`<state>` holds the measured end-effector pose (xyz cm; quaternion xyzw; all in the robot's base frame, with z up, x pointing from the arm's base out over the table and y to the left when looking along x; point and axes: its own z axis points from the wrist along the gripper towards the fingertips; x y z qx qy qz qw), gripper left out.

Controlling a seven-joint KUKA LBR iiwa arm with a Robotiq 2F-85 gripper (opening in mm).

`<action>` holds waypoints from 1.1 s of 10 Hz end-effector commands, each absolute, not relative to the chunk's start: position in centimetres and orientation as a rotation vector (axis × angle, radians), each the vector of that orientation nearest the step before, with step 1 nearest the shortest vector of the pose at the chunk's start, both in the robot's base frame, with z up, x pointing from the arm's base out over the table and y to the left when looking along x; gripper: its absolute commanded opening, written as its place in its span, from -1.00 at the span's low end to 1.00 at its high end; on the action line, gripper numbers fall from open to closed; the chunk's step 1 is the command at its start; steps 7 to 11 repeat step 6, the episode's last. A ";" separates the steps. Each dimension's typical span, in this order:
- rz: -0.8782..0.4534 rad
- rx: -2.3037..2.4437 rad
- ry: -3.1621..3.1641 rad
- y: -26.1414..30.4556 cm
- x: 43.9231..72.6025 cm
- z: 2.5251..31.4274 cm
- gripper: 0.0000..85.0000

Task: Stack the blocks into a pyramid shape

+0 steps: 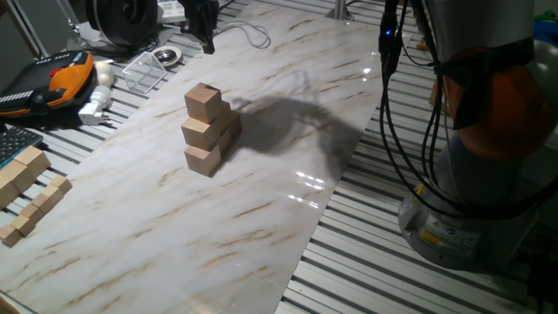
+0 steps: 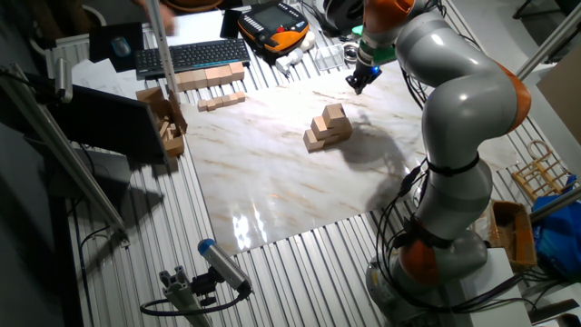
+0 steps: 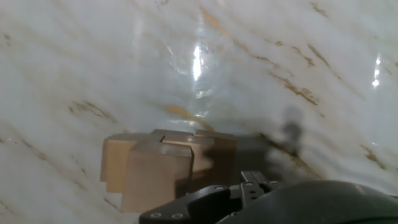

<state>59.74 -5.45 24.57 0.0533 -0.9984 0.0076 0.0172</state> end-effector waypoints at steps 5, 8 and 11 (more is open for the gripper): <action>-0.001 0.167 -3.096 -4.9 59.9 24.2 -1.00; 0.002 0.165 -3.098 -5.0 59.9 24.2 -1.00; 0.002 0.165 -3.098 -5.0 59.9 24.2 -1.00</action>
